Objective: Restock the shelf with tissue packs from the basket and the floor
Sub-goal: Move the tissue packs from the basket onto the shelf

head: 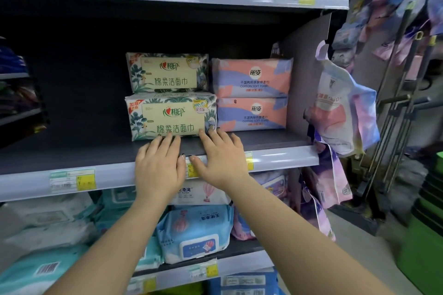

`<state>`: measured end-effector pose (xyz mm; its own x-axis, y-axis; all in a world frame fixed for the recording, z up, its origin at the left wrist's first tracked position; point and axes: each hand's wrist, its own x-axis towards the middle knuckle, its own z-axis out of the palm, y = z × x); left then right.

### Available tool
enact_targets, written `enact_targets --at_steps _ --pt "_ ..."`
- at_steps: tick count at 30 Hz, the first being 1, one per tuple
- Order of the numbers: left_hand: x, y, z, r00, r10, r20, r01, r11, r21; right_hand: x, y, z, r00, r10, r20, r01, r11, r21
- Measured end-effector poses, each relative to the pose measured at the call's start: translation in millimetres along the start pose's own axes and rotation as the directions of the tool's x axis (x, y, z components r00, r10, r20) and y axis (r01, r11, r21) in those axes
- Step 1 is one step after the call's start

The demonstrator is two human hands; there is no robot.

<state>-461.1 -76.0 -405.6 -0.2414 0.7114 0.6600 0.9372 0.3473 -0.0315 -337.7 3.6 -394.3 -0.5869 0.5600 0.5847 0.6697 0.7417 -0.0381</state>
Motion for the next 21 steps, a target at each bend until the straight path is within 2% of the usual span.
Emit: enact_targets --at_steps 5,10,13,16,18,20,21 --pt "1.5 0.5 0.3 1.000 -0.002 -0.007 0.002 1.000 -0.003 0.1 -0.2 -3.9 0.999 0.008 0.039 -0.008 1.000 -0.010" --pt "2.2 1.9 -15.6 0.990 -0.006 0.144 0.007 1.000 -0.004 2.3 -3.4 -19.6 0.978 0.047 0.203 -0.033 0.997 -0.073" --pt "-13.2 5.2 -27.2 0.988 0.016 0.153 -0.008 0.999 -0.052 -18.8 -14.0 -26.7 0.989 0.020 0.144 -0.006 0.995 -0.095" --pt "-68.2 7.6 -22.7 0.993 -0.008 0.114 0.031 0.979 -0.202 -64.8 -24.0 -18.7 0.989 -0.094 0.111 0.103 0.992 -0.080" --pt "-124.3 9.3 -8.6 0.990 -0.004 0.142 0.047 0.952 -0.302 -107.1 -28.7 -0.5 0.988 -0.141 0.070 0.143 0.989 -0.025" --pt "-187.6 10.2 13.9 0.964 -0.007 0.267 0.105 0.929 -0.355 -154.6 -28.3 28.8 0.984 -0.164 0.076 0.166 0.986 -0.016" --pt "-220.3 10.5 25.4 0.934 -0.021 0.356 0.159 0.918 -0.362 -180.3 -26.7 44.8 0.978 -0.168 0.126 0.172 0.985 -0.020"
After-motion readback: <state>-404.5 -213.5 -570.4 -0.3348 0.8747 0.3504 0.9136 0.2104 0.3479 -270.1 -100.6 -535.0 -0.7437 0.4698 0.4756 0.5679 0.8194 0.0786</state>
